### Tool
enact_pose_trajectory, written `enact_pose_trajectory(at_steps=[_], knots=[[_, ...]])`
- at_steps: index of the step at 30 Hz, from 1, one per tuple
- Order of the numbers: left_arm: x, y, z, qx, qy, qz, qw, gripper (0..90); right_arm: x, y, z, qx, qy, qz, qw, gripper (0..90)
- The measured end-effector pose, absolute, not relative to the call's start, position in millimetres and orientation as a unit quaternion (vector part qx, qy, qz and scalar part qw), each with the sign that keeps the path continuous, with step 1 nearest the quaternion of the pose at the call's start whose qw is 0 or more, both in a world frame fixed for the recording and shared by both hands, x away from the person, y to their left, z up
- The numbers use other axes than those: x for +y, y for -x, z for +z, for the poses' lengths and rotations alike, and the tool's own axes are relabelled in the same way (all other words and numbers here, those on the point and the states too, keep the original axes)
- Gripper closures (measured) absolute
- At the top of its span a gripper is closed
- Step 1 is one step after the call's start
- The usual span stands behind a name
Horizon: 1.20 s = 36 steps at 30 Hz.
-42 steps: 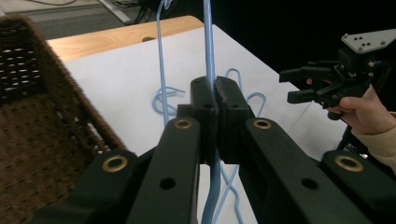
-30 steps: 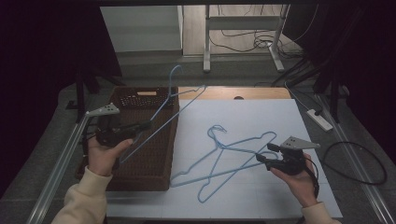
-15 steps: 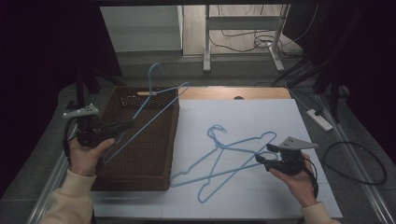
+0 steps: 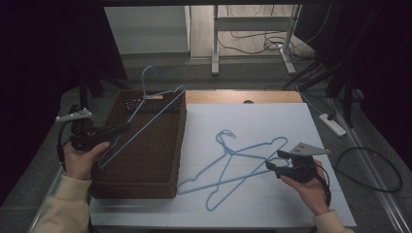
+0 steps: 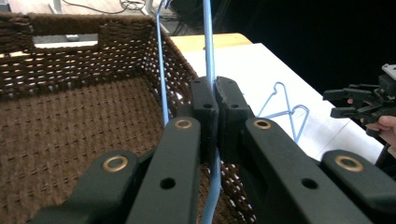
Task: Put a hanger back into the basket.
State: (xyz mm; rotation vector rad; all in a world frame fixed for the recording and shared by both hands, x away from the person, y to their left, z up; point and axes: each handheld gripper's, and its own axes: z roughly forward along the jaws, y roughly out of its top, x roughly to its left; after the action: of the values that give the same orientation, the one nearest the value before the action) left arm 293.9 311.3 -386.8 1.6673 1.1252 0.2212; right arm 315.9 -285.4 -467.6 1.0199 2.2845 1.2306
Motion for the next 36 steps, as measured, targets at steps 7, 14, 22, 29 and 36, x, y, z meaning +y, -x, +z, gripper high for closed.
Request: enact_pose_trajectory(at_steps=[7, 14, 22, 29, 36], knots=[[317.8, -293.0, -393.8, 0.474, -0.705, 0.089, 0.520, 86.8, -284.4, -316.1, -468.4, 0.808, -0.361, 0.433, 0.172, 34.4], [317.8, -302.2, -404.5, 0.485, -0.714, 0.077, 0.499, 86.7, -284.2, -316.7, -469.0, 0.809, -0.362, 0.433, 0.166, 34.2], [314.0, -314.9, -418.0, 0.498, -0.733, 0.073, 0.458, 86.7, -283.6, -316.7, -469.9, 0.810, -0.361, 0.432, 0.163, 34.1], [315.2, -321.3, -429.7, 0.514, -0.743, 0.070, 0.423, 86.6, -283.5, -316.5, -469.9, 0.811, -0.359, 0.432, 0.162, 34.0], [320.9, -322.9, -437.4, 0.537, -0.750, 0.085, 0.378, 86.5, -282.8, -316.8, -470.6, 0.814, -0.358, 0.429, 0.159, 33.9]])
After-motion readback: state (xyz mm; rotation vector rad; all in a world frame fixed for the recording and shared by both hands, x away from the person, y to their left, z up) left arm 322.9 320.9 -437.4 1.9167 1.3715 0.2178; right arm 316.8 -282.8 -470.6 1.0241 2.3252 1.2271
